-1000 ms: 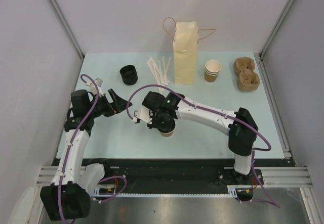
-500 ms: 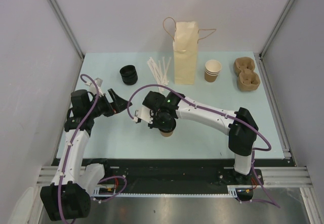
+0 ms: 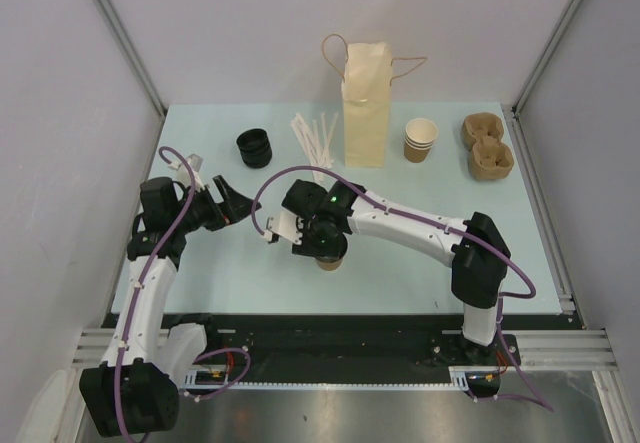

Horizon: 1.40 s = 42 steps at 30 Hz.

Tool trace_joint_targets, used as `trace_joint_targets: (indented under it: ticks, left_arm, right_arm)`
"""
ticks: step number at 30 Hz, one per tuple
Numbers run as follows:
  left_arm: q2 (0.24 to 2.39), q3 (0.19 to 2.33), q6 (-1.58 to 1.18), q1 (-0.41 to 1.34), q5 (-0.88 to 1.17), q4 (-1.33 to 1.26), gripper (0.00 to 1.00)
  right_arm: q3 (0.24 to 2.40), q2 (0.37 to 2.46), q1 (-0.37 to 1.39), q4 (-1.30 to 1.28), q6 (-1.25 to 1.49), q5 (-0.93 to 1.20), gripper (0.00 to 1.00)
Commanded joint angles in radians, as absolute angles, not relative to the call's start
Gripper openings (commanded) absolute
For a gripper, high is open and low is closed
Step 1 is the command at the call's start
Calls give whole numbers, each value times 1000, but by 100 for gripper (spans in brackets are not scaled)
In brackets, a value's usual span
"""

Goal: Pack the takeout coffee

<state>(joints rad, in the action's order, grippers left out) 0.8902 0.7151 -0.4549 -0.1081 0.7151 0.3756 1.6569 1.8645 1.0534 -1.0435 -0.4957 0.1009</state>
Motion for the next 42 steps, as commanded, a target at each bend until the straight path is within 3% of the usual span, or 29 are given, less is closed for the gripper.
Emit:
trace_joint_targets:
  ticks: [1, 6, 22, 28, 35, 42]
  left_arm:
    - [885, 710, -466, -117, 742, 347, 93]
    - [884, 710, -466, -117, 742, 347, 93]
    - [877, 715, -454, -117, 797, 341, 91]
    - [891, 718, -489, -86, 934, 253, 71]
    - [963, 716, -523, 168, 913, 149, 31]
    - [1107, 730, -561, 324, 925, 89, 8]
  right_arm:
    - [1681, 1850, 1048, -1060, -491, 117, 38]
    - [1703, 1833, 1048, -1072, -494, 126, 50]
    - [1781, 1697, 1016, -1108, -489, 176, 52]
    - [1737, 1593, 804, -1014, -359, 449, 44]
    - [1522, 1543, 586, -815, -77, 784, 25]
    - [1345, 1566, 540, -634, 150, 926, 15]
